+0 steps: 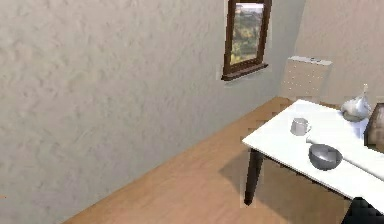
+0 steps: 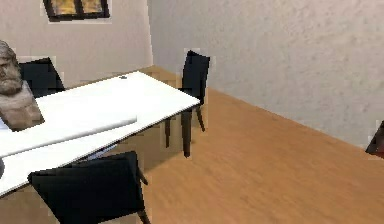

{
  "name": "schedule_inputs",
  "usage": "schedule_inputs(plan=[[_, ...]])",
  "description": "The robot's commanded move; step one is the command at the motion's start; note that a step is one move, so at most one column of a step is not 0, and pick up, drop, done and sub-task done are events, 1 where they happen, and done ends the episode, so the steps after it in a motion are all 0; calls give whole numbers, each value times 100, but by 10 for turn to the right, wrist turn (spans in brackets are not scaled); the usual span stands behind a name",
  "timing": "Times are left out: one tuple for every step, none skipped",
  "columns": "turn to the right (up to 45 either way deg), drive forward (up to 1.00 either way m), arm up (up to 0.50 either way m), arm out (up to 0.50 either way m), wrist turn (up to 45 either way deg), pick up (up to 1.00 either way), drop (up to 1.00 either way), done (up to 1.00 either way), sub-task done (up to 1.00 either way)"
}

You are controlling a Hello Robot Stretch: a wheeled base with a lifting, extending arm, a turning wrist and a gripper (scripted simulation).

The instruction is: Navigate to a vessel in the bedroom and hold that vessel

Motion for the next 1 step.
schedule_inputs(plan=[[0, 55, 0, 0, 0, 0, 0, 0, 0]])
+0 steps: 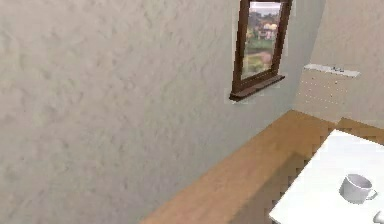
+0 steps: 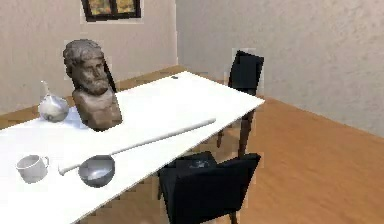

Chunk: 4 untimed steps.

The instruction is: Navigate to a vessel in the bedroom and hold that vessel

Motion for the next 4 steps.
schedule_inputs(plan=[[-390, 0, 0, 0, 0, 0, 0, 0, 0], [450, 0, 0, 0, 0, 0, 0, 0, 0], [60, 0, 0, 0, 0, 0, 0, 0, 0], [0, 55, 0, 0, 0, 0, 0, 0, 0]])
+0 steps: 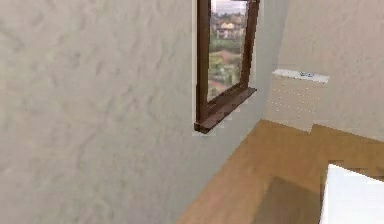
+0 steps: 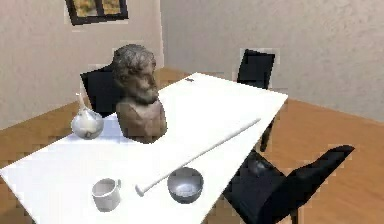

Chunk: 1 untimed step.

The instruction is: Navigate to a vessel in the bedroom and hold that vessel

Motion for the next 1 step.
schedule_inputs(plan=[[-240, 0, 0, 0, 0, 0, 0, 0, 0]])
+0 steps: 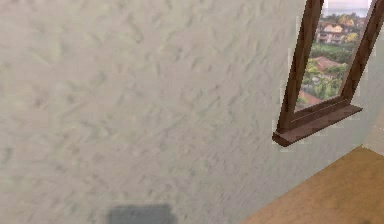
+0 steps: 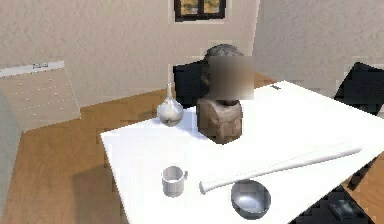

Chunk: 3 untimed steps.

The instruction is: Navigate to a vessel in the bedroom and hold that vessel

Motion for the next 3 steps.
schedule_inputs(plan=[[0, 0, 50, 0, 0, 0, 0, 0, 0], [0, 0, 22, 0, 0, 0, 0, 0, 0], [0, 0, 0, 32, 0, 0, 0, 0, 0]])
